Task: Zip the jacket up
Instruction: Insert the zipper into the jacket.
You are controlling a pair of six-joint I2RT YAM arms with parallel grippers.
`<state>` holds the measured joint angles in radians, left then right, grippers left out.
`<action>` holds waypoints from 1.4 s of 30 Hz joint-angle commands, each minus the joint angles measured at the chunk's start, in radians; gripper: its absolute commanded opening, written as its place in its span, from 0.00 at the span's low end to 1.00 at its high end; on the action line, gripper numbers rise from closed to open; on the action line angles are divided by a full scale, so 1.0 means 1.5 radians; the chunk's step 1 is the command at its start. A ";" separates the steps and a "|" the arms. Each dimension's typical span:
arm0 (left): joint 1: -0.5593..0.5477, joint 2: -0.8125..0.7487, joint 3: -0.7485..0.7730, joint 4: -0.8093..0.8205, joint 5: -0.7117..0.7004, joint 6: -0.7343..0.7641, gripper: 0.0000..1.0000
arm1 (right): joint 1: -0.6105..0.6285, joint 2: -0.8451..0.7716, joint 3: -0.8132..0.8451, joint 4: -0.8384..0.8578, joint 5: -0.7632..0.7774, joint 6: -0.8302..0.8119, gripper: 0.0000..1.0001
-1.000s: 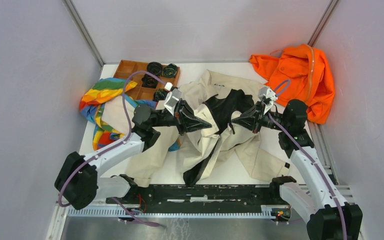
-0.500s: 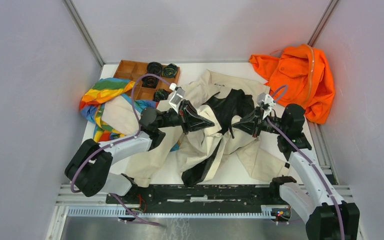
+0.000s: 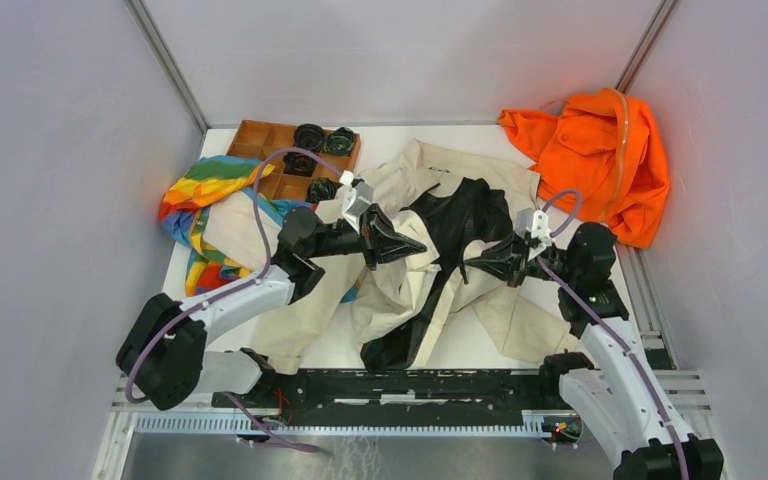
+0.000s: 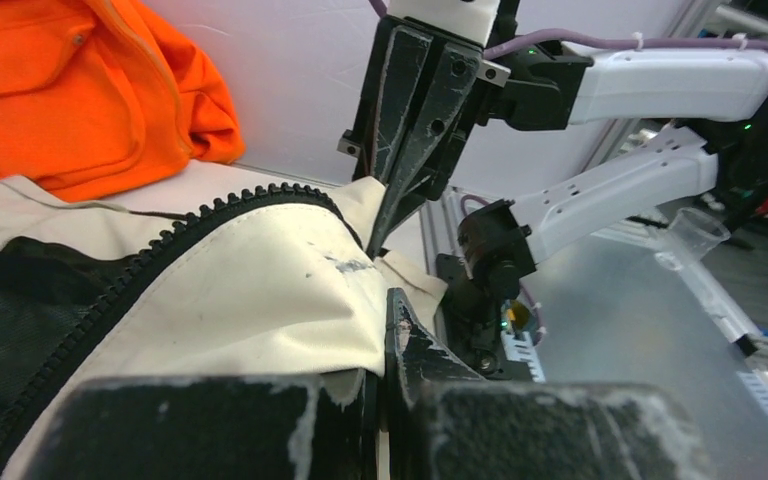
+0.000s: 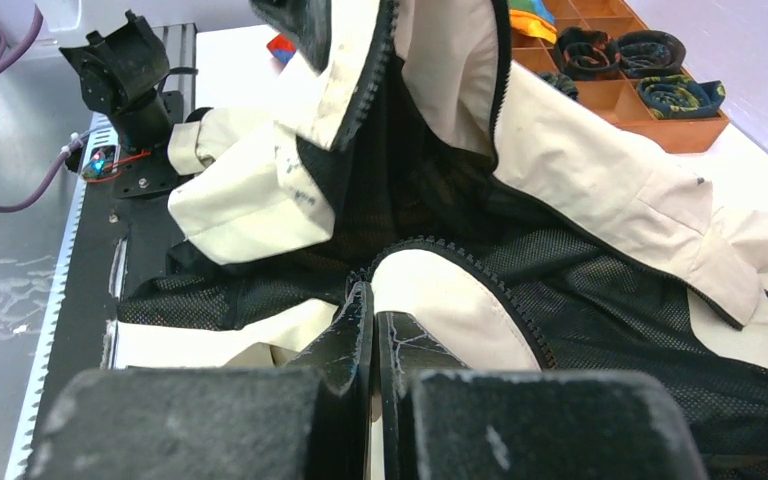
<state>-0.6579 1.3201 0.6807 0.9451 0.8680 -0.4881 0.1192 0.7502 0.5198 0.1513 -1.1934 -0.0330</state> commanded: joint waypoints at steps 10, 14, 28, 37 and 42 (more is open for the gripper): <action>-0.028 -0.089 0.015 -0.089 -0.028 0.132 0.02 | 0.037 0.040 0.029 0.006 -0.010 0.042 0.00; -0.040 -0.064 0.014 -0.077 -0.016 0.138 0.02 | 0.039 0.052 0.057 -0.033 -0.028 0.039 0.00; -0.040 -0.075 -0.037 0.071 -0.013 0.064 0.02 | 0.039 0.058 0.085 0.028 -0.085 0.128 0.00; -0.040 -0.066 -0.046 0.160 -0.002 -0.003 0.02 | 0.047 0.073 0.124 0.013 -0.128 0.159 0.00; -0.041 -0.069 -0.066 0.207 -0.001 -0.045 0.02 | 0.051 0.079 0.147 -0.002 -0.130 0.155 0.00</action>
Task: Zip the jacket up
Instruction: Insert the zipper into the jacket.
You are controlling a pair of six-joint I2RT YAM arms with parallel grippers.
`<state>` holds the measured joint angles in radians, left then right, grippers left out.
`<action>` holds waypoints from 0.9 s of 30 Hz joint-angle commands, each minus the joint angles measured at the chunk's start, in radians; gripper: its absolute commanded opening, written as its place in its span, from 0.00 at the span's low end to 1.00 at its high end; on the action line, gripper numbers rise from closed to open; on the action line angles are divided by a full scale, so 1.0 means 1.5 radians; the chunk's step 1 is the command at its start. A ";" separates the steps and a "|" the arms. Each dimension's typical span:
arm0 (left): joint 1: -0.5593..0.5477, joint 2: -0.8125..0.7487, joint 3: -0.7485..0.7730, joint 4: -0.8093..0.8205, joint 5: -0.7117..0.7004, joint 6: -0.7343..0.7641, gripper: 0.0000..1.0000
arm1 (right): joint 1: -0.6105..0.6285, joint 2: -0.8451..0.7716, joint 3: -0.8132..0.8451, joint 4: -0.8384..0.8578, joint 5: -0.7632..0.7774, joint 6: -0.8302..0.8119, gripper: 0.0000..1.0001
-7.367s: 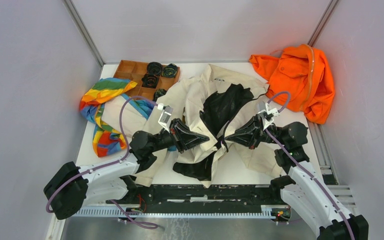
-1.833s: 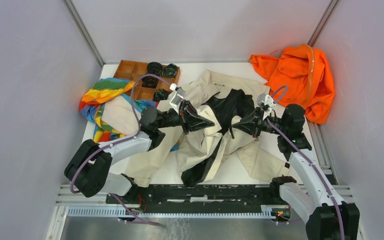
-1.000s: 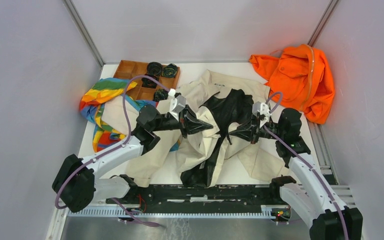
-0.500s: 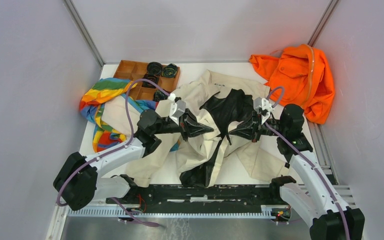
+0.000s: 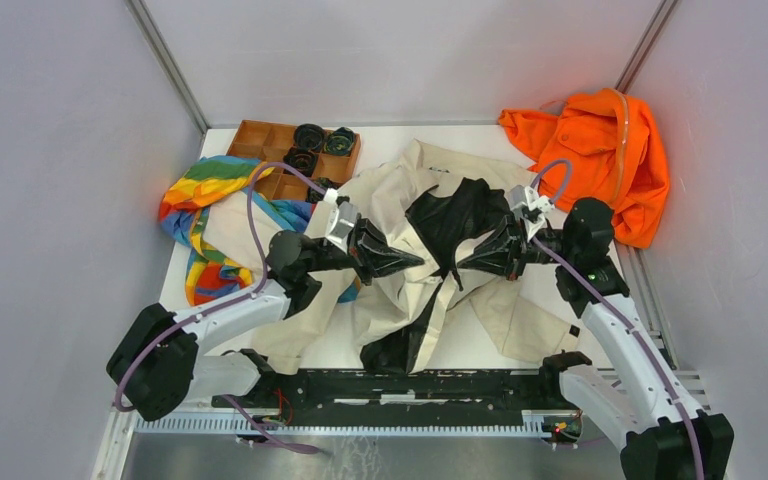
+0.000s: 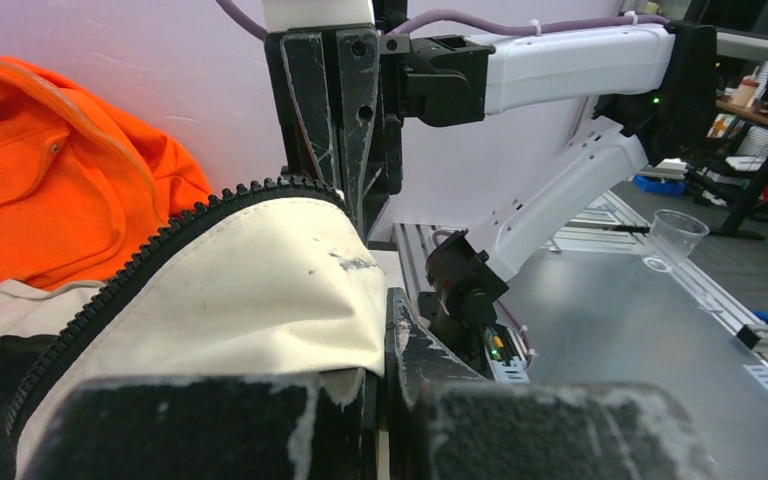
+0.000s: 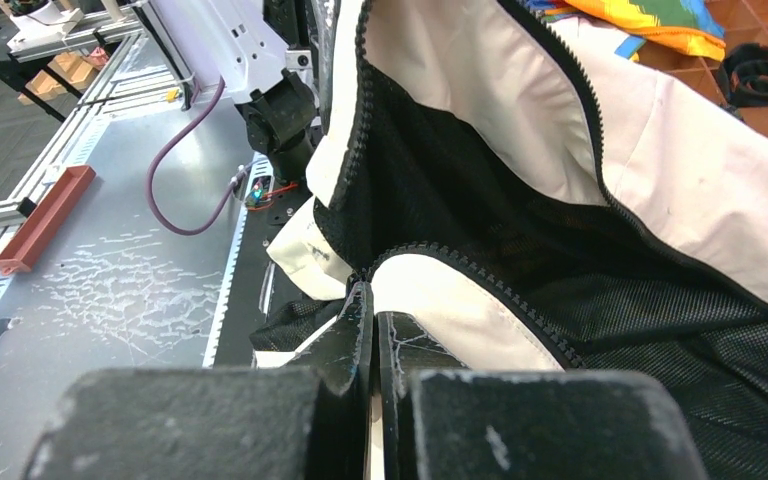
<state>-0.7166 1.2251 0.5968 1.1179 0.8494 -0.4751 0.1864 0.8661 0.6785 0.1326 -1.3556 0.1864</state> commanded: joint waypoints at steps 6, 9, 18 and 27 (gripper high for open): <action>-0.001 -0.004 -0.010 0.110 0.019 -0.069 0.02 | 0.015 0.013 0.050 0.007 -0.019 0.017 0.00; -0.001 0.004 -0.014 0.150 0.014 -0.093 0.02 | 0.019 0.012 0.057 0.007 -0.013 0.019 0.00; -0.001 0.048 -0.027 0.276 0.012 -0.168 0.02 | 0.019 -0.004 0.058 0.007 -0.004 0.029 0.00; -0.002 -0.001 -0.009 0.102 0.018 -0.058 0.02 | 0.018 -0.016 0.054 0.009 -0.001 0.041 0.00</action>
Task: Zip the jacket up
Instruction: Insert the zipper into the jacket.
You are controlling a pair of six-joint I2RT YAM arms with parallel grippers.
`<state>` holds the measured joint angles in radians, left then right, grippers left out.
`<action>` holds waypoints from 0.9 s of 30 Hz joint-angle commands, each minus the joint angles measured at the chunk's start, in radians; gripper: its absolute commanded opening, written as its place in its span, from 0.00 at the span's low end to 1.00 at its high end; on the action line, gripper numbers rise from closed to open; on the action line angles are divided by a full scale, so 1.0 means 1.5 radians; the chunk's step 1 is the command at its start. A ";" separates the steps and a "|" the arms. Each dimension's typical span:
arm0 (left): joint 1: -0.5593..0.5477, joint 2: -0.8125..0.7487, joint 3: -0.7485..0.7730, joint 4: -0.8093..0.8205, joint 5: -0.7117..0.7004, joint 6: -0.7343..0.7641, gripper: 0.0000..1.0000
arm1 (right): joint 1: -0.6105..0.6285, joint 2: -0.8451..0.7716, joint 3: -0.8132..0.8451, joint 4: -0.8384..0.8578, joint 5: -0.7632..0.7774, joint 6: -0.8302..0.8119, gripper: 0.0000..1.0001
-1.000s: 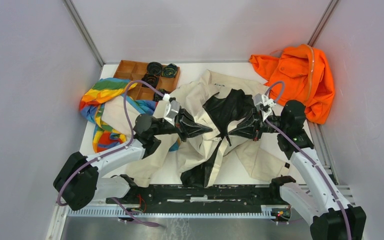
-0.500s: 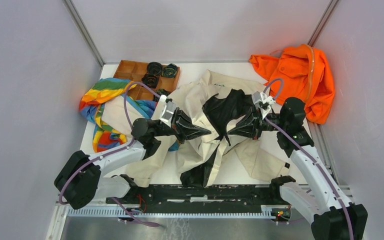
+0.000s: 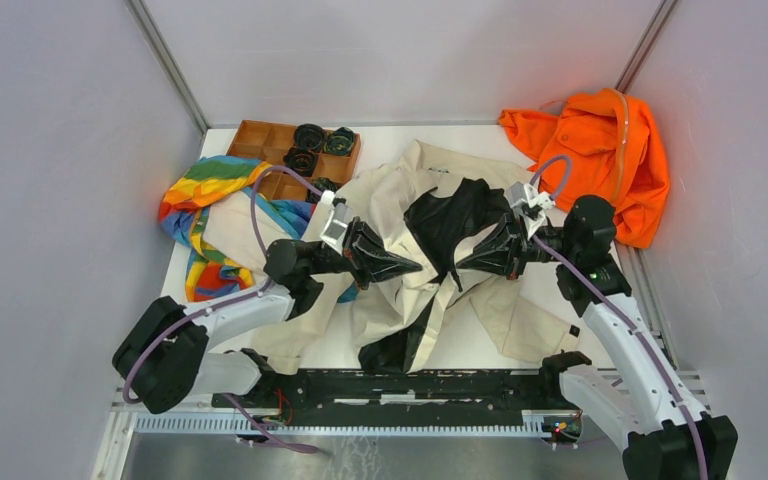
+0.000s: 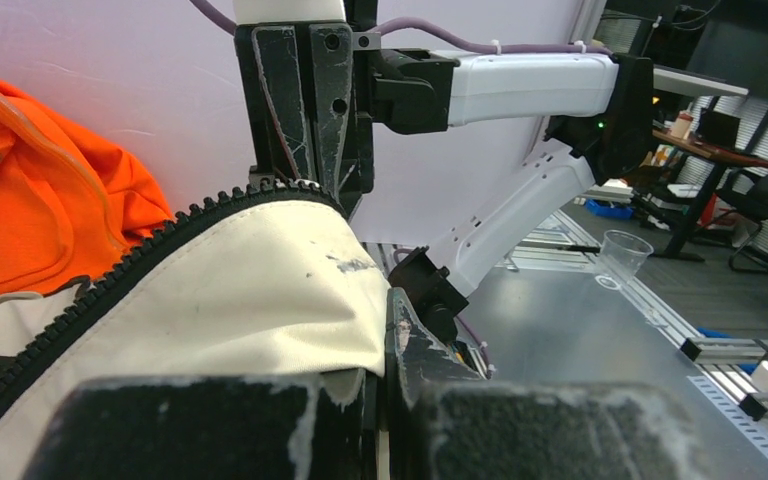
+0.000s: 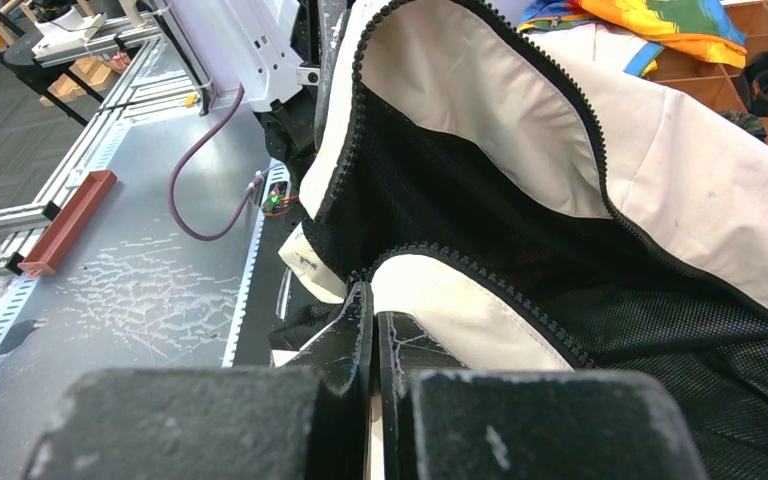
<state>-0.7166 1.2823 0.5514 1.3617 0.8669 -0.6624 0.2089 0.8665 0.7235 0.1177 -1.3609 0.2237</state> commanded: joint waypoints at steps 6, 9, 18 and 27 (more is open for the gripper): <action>-0.003 -0.048 0.042 -0.107 0.011 0.098 0.02 | 0.004 -0.013 0.030 0.031 0.002 0.028 0.00; -0.013 -0.043 0.051 -0.099 0.005 0.102 0.02 | 0.003 -0.015 0.032 0.032 0.002 0.031 0.00; -0.038 -0.016 0.067 -0.097 -0.011 0.114 0.02 | 0.004 -0.022 0.030 0.036 0.003 0.037 0.00; -0.037 -0.012 0.058 -0.088 -0.026 0.120 0.02 | 0.004 -0.025 0.025 0.037 0.002 0.035 0.00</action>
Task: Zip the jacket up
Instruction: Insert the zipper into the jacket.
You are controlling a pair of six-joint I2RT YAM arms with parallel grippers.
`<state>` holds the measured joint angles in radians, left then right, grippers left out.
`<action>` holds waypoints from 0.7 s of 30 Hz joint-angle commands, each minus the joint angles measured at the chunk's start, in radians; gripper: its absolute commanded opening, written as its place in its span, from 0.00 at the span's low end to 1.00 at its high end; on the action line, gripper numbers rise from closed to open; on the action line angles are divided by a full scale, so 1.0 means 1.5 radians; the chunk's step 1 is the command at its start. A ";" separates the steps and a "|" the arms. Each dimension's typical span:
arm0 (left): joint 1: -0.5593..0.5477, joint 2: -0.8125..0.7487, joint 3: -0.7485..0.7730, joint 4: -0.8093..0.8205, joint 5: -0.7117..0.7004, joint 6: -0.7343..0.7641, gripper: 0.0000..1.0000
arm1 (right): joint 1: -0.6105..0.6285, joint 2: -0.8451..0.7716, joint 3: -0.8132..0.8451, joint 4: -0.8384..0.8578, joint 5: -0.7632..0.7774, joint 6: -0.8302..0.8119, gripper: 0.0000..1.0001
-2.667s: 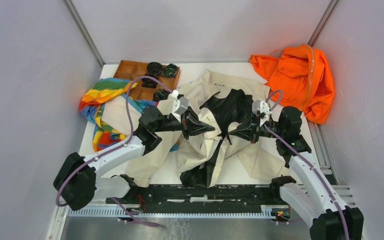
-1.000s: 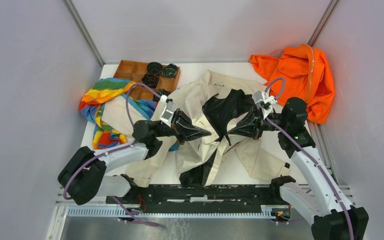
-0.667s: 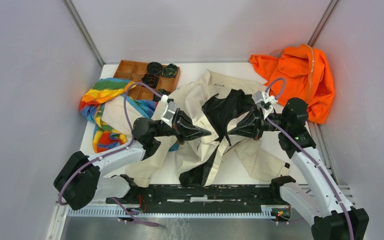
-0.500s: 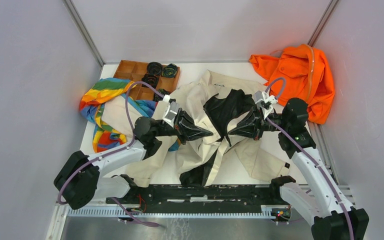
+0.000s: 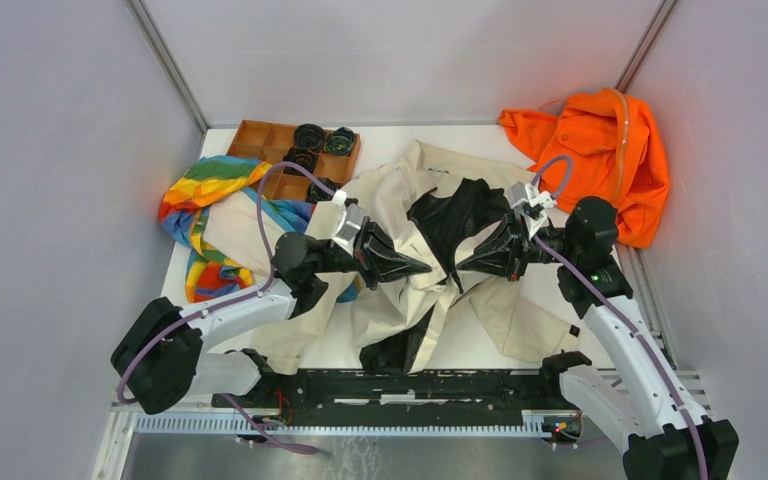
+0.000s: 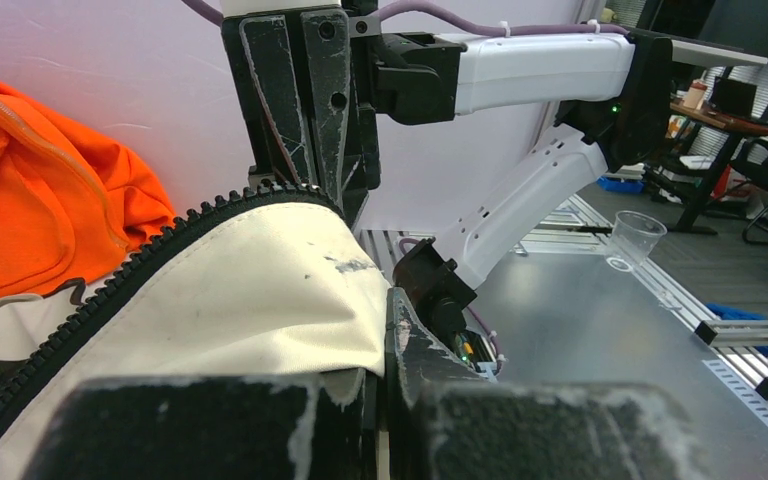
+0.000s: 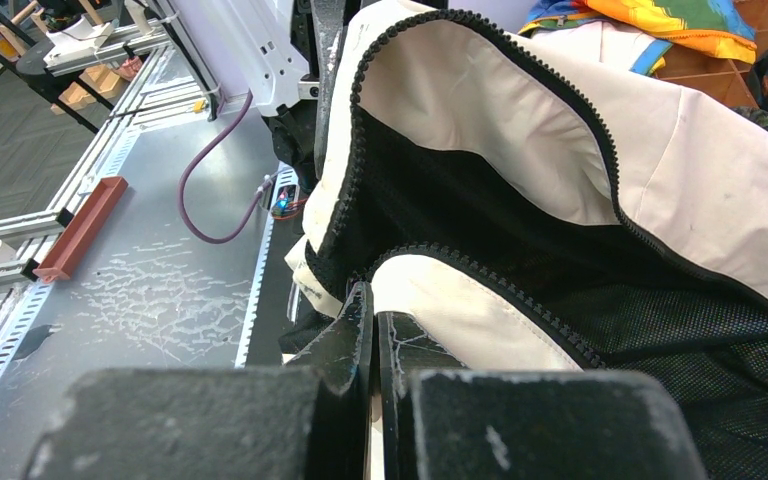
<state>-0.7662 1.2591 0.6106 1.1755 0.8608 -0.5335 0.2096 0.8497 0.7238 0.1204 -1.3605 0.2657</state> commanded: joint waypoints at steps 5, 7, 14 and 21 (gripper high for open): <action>-0.005 0.008 0.020 0.041 -0.025 0.037 0.02 | 0.003 -0.015 0.023 0.035 0.000 0.009 0.00; -0.005 0.007 0.019 0.037 -0.027 0.043 0.02 | 0.003 -0.017 0.021 0.036 0.001 0.009 0.00; -0.004 -0.002 0.010 0.028 -0.040 0.057 0.02 | 0.003 -0.021 0.016 0.036 0.000 0.012 0.00; -0.004 -0.006 0.006 0.023 -0.043 0.060 0.02 | 0.002 -0.024 0.013 0.041 0.001 0.018 0.00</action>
<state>-0.7681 1.2701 0.6106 1.1755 0.8154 -0.5064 0.2096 0.8310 0.7235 0.1272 -1.3605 0.2745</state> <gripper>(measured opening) 0.040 0.010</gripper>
